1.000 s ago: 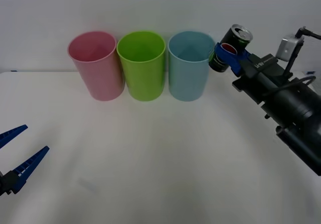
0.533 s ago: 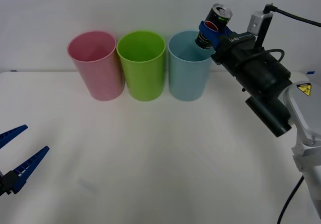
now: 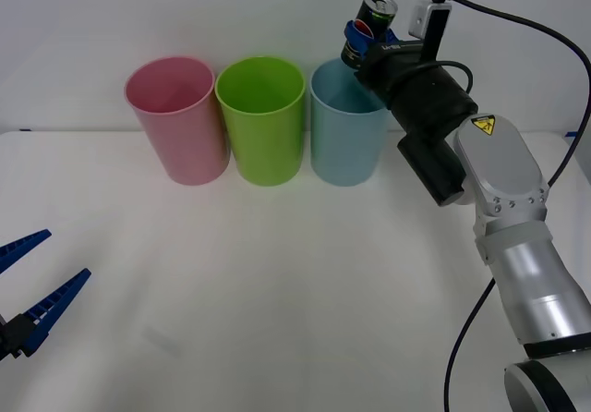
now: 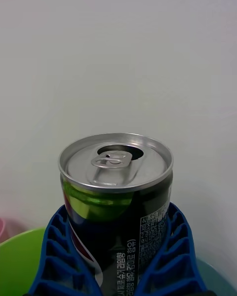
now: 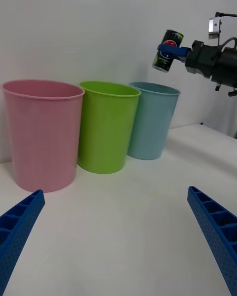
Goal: Grasp the object on the table and drop it into the matching bin: aluminum can to the light blue bin, PET bottle to the pink bin.
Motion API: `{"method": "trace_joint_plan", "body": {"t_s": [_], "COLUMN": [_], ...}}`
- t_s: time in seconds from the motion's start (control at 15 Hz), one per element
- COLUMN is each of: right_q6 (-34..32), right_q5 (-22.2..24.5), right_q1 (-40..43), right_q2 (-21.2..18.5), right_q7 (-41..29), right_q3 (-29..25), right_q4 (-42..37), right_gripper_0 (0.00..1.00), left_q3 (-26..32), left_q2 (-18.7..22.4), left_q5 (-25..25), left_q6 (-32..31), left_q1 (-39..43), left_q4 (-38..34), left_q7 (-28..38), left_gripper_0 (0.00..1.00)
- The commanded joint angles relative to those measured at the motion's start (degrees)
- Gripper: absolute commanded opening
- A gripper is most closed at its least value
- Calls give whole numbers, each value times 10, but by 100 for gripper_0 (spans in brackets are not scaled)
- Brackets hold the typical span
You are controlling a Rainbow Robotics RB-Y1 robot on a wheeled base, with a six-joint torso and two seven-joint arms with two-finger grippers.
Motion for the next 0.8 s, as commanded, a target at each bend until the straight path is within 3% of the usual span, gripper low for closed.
{"method": "trace_joint_plan", "body": {"t_s": [0.07, 0.27, 0.33, 0.4, 0.47, 0.8], "right_q6": [7, 6, 6, 6, 6, -2], "right_q5": [8, 9, 9, 10, 10, 10], "right_q1": [-9, -9, -9, -9, -7, -6], "right_q2": [5, 5, 5, 5, 5, 0], "right_q7": [4, 8, 11, 13, 16, 26], "right_q3": [0, 0, 0, 0, 0, -1], "right_q4": [14, 14, 14, 15, 15, 12], "right_gripper_0": [0, 0, 12, 80, 100, 100], "left_q3": [0, 0, 0, 0, 0, 0], "left_q2": [0, 0, 0, 0, 0, 0], "left_q5": [0, 0, 0, 0, 0, 0], "left_q6": [0, 0, 0, 0, 0, 0], "left_q1": [0, 0, 0, 0, 0, 0], "left_q4": [0, 0, 0, 0, 0, 0], "left_q7": [0, 0, 0, 0, 0, 0], "left_gripper_0": [100, 100, 100, 100, 100, 100]}}
